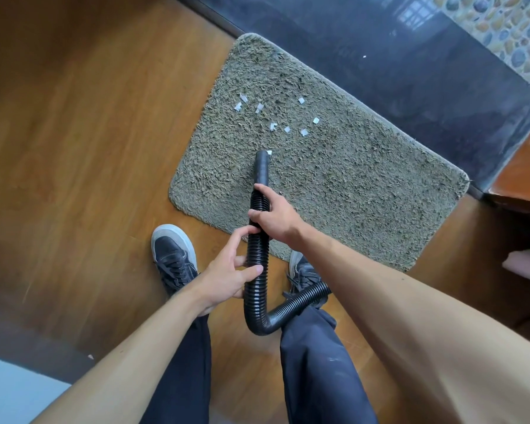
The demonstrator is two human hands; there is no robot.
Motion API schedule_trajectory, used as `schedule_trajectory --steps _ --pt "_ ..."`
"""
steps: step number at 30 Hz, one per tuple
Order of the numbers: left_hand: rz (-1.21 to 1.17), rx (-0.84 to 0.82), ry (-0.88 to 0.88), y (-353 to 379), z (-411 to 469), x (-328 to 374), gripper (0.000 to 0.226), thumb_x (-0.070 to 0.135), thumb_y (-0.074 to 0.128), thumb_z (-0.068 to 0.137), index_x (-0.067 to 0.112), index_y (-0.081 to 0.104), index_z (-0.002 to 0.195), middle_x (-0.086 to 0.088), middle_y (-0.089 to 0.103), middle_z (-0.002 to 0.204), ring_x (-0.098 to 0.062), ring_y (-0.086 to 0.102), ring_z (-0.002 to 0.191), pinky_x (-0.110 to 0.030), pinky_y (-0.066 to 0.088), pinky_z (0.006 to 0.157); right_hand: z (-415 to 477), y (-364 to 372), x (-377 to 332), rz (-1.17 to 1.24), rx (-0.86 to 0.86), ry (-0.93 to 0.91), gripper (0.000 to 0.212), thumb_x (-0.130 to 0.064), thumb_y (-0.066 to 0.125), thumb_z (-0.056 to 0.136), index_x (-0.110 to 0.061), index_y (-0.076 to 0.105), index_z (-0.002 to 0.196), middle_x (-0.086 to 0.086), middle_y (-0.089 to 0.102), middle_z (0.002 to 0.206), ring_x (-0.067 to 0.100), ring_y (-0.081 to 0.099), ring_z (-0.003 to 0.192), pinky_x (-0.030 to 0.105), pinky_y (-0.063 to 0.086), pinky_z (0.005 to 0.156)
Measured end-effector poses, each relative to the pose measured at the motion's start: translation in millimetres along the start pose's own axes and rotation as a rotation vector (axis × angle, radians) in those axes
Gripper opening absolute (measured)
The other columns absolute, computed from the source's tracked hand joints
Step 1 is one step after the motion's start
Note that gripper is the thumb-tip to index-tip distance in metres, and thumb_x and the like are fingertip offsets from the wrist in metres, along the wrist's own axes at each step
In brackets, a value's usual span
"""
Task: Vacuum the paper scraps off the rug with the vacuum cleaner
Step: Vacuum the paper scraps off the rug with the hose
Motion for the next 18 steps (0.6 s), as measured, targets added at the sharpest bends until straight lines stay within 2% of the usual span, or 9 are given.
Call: schedule_trajectory --steps 6,13,18 --pt "0.017 -0.036 -0.010 8.0 8.5 6.5 0.057 0.005 0.057 0.096 0.052 0.040 0.124 -0.014 0.069 0.104 -0.021 0.069 0.087 -0.051 0.059 0.078 -0.2 -9.6 4.8 0.069 0.024 0.026 0.066 -0.016 0.061 0.088 -0.028 0.038 0.149 0.009 0.059 0.129 0.028 0.060 0.114 0.050 0.050 0.099" --pt "0.024 -0.016 0.031 12.7 9.5 14.0 0.056 0.006 0.057 0.096 0.054 0.042 0.120 -0.021 0.066 0.112 -0.039 0.068 0.100 -0.057 0.057 0.082 0.8 -17.6 4.9 0.115 0.057 -0.015 0.065 -0.014 0.062 0.087 -0.026 0.040 0.147 0.005 0.059 0.126 0.023 0.061 0.111 0.046 0.049 0.101" --pt "0.012 0.006 0.075 12.8 20.7 22.5 0.055 0.006 0.056 0.096 0.051 0.040 0.123 -0.012 0.068 0.102 -0.020 0.065 0.082 -0.045 0.058 0.075 14.0 -27.8 -6.1 0.113 0.055 -0.031 0.066 -0.015 0.063 0.088 -0.028 0.040 0.147 0.008 0.061 0.126 0.022 0.061 0.108 0.046 0.049 0.102"
Point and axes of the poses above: each hand's wrist, its own z-axis towards the middle knuckle, its own y-axis out of the palm, x = y × z, the point moved 1 cm from there along z, towards the middle knuckle
